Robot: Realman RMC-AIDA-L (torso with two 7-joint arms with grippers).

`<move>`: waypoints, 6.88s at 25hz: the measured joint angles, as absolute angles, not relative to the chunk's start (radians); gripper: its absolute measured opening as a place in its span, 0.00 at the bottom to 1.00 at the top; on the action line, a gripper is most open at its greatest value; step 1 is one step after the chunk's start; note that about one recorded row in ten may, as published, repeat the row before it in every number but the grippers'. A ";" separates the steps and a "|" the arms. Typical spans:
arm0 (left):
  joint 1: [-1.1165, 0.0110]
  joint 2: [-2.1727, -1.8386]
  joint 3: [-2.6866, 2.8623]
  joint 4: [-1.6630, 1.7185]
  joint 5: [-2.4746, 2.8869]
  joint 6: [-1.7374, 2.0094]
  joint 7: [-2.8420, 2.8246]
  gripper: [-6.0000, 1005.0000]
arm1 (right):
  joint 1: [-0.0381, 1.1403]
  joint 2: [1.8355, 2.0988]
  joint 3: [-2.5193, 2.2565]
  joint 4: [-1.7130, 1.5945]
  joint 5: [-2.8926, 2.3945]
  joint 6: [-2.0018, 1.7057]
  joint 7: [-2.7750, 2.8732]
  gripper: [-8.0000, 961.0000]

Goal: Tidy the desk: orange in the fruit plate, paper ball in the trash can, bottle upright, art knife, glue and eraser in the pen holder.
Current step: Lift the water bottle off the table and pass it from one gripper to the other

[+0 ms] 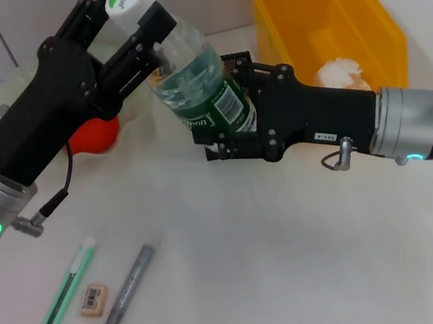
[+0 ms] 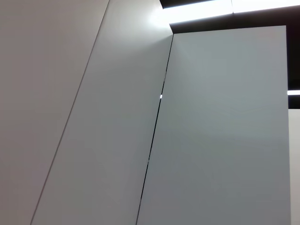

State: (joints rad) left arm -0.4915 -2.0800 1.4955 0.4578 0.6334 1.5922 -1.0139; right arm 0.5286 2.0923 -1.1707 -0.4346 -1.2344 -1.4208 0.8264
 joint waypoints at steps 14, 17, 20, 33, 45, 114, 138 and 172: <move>-0.494 -2.080 1.501 0.457 0.632 1.586 -1.014 0.80 | 0.529 2.092 -1.183 -0.462 -1.235 -1.420 0.850 0.80; -0.494 -2.080 1.505 0.457 0.632 1.580 -1.014 0.80 | 0.529 2.092 -1.183 -0.463 -1.235 -1.420 0.851 0.80; -0.495 -2.080 1.506 0.456 0.632 1.577 -1.014 0.79 | 0.529 2.092 -1.183 -0.463 -1.235 -1.421 0.850 0.80; -0.491 -2.080 1.500 0.455 0.633 1.571 -1.014 0.79 | 0.522 2.092 -1.183 -0.463 -1.235 -1.427 0.840 0.80; -0.482 -2.080 1.497 0.455 0.610 1.569 -1.012 0.78 | 0.518 2.092 -1.183 -0.463 -1.235 -1.431 0.839 0.80; -0.489 -2.080 1.526 0.457 0.607 1.527 -0.997 0.54 | 0.527 2.092 -1.190 -0.473 -1.235 -1.433 0.837 0.79; -0.489 -2.080 1.532 0.465 0.594 1.538 -0.974 0.43 | 0.542 2.092 -1.197 -0.472 -1.235 -1.430 0.887 0.80; -0.489 -2.080 1.534 0.466 0.598 1.546 -0.974 0.43 | 0.557 2.092 -1.249 -0.476 -1.235 -1.388 0.915 0.80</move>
State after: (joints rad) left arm -0.4893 -2.0800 1.5340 0.4660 0.5979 1.5463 -0.9741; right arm 0.5573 2.0923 -1.2485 -0.4755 -1.2346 -1.3878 0.9153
